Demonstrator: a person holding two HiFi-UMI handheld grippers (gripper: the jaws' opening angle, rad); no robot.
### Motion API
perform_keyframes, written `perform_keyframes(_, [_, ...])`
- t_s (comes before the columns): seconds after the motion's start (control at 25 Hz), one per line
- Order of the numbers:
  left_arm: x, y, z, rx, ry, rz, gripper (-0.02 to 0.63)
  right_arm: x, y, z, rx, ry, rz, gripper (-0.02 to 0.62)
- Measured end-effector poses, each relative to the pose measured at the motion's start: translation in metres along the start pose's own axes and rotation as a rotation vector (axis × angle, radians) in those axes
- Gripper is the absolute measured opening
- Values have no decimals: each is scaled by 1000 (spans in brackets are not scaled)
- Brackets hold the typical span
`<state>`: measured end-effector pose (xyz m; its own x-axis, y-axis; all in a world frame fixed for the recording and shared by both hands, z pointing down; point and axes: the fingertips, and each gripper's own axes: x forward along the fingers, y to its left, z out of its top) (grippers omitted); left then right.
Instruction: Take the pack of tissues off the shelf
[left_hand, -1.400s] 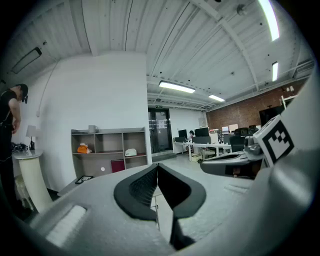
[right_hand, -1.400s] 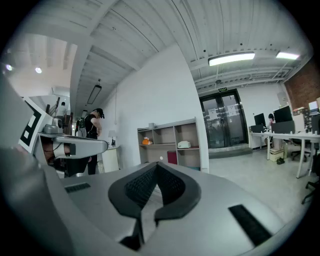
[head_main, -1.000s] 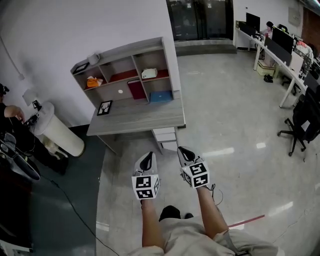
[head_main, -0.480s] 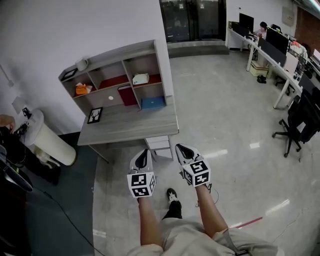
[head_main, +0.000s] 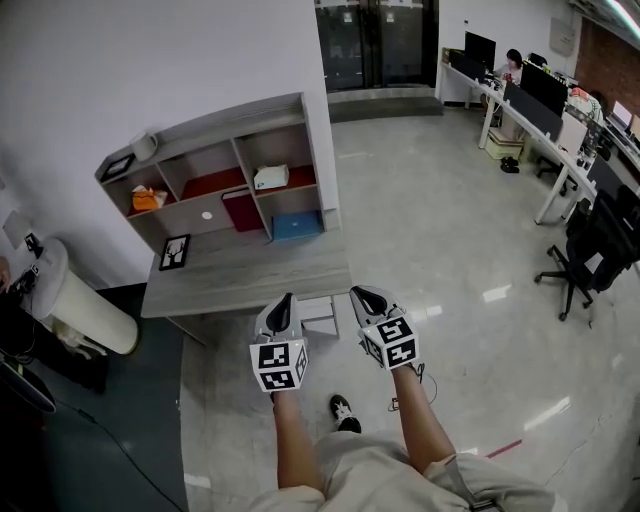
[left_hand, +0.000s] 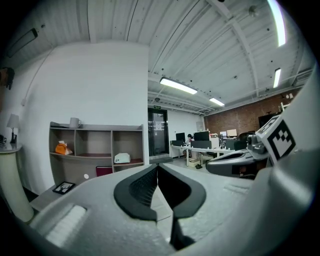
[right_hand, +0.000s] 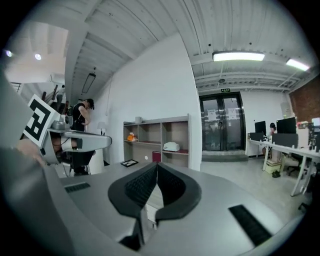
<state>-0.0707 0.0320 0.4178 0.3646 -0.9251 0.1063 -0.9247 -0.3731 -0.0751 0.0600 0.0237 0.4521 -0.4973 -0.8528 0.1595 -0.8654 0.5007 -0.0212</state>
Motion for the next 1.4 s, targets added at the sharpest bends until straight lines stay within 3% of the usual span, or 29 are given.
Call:
perform_keyframes(0.28, [44,42,1,-30,-7,0,11,50,-20,11,-24,23,-27,17])
perform_keyframes(0.48, [69,73,-11,158,77,58,11,89,-30,17,-16,23,-36,17])
perform_keyframes(0.64, [85,99,-12,98,49,56,11,118,-35,26,-6,-31,-62,17])
perform_keyframes(0.88, [101,135,-23,110,78,86,11,155,-40,17,20,-2,-85,17])
perform_keyframes(1.16, [115,140,-43,148,119,60,11,170,-53,-1,58,35,-105,17])
perform_keyframes(1.4, [124,147,-54,81,117,61,11,189,-40,-11,56,57,-57,17])
